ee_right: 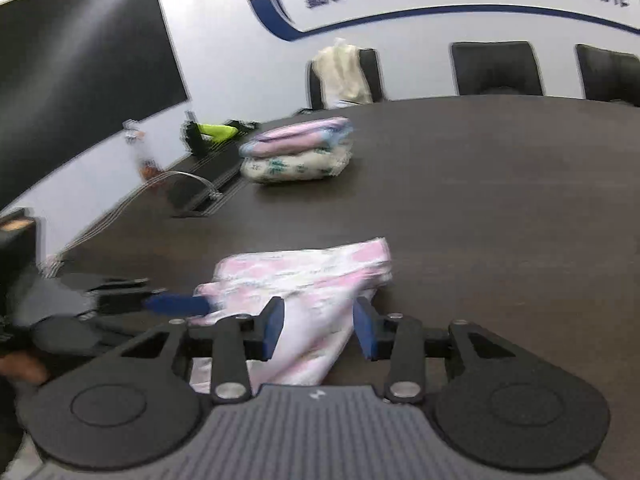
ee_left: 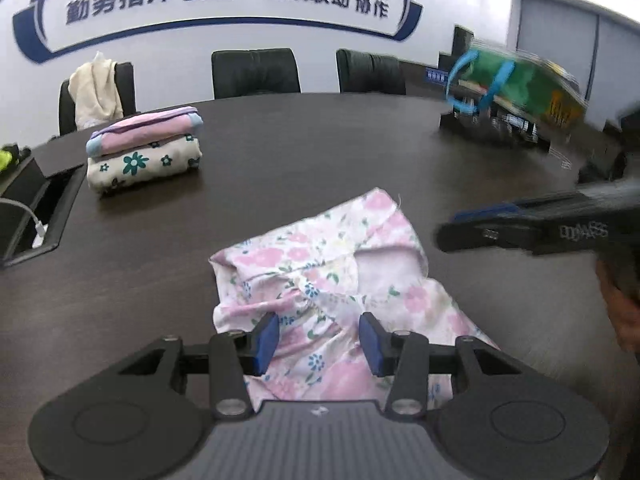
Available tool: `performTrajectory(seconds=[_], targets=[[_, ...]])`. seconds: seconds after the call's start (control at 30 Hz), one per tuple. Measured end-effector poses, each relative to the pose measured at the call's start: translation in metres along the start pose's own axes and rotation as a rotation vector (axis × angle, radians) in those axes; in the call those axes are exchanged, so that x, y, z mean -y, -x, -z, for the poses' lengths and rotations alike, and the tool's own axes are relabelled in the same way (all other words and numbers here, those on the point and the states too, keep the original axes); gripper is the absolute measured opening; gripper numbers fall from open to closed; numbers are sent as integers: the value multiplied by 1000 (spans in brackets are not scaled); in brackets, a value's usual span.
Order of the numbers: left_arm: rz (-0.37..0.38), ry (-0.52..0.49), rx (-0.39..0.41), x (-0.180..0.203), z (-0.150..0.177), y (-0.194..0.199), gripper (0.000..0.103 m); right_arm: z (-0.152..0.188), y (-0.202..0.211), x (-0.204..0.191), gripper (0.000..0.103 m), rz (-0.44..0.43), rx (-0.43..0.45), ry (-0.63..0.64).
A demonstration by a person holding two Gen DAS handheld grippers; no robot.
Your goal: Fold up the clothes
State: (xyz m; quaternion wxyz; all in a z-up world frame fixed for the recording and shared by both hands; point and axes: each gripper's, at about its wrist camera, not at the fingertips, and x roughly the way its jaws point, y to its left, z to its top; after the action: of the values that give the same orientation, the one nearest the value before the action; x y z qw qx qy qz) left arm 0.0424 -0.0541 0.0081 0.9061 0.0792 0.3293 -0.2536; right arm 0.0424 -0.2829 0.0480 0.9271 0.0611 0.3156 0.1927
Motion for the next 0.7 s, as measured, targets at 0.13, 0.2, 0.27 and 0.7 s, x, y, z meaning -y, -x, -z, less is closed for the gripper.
performTrajectory(seconds=[0.13, 0.2, 0.27, 0.7], targets=[[4, 22, -11, -4, 7, -3, 43, -3, -24, -8, 11, -38, -34, 46], [1, 23, -9, -3, 7, -2, 43, -4, -24, -22, 7, -38, -33, 115], [-4, 23, -7, -2, 7, -2, 43, -7, -25, -31, 4, -51, -46, 144], [118, 198, 119, -37, 59, 102, 54, 23, 48, -64, 43, -126, 50, 309]])
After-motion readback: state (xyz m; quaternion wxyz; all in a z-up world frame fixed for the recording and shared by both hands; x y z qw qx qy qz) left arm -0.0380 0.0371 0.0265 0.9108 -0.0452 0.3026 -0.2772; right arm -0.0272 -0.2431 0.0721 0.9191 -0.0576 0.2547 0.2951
